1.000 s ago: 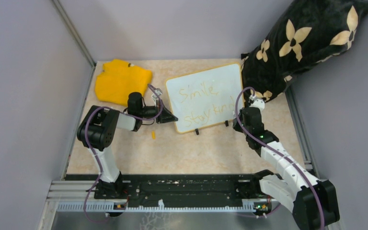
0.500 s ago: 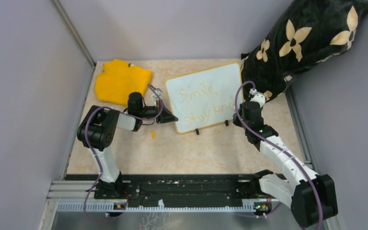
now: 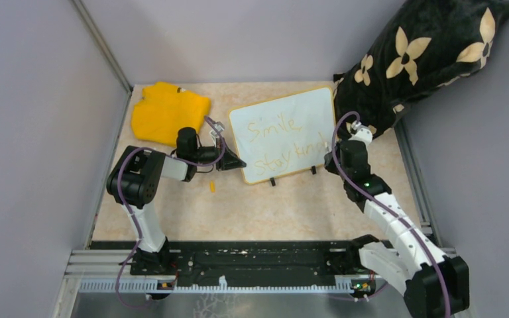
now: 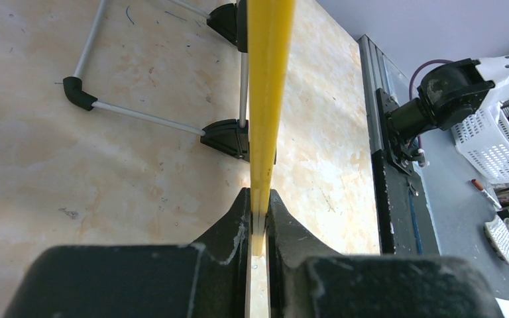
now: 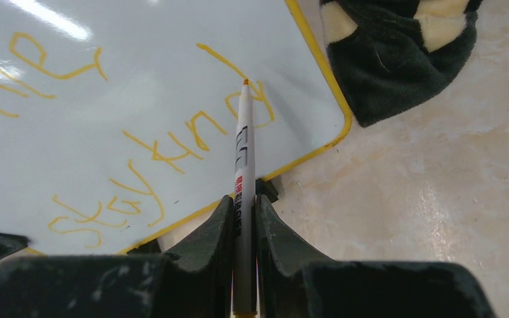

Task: Write a sentence on the whiteboard

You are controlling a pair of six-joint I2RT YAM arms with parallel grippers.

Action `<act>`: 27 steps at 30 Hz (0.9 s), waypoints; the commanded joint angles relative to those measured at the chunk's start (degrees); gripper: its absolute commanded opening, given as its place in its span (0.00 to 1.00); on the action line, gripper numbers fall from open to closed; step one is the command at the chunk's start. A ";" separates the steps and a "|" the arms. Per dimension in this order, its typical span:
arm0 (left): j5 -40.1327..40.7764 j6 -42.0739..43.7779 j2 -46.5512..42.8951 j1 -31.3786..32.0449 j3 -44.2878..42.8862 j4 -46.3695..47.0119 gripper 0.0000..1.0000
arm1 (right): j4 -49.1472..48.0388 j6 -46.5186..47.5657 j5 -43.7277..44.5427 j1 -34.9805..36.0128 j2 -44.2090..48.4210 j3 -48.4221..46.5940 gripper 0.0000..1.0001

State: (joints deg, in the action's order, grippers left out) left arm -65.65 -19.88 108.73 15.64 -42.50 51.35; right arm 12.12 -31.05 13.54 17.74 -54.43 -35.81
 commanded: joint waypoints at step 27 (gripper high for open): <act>3.14 1.07 0.79 -0.26 -0.02 -4.73 0.00 | -6.46 -2.27 -13.74 12.06 3.33 -1.82 0.00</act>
State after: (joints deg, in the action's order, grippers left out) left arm -65.60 -19.79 108.73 15.64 -42.52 51.16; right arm 13.04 -30.26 -0.40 28.75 -51.11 -39.29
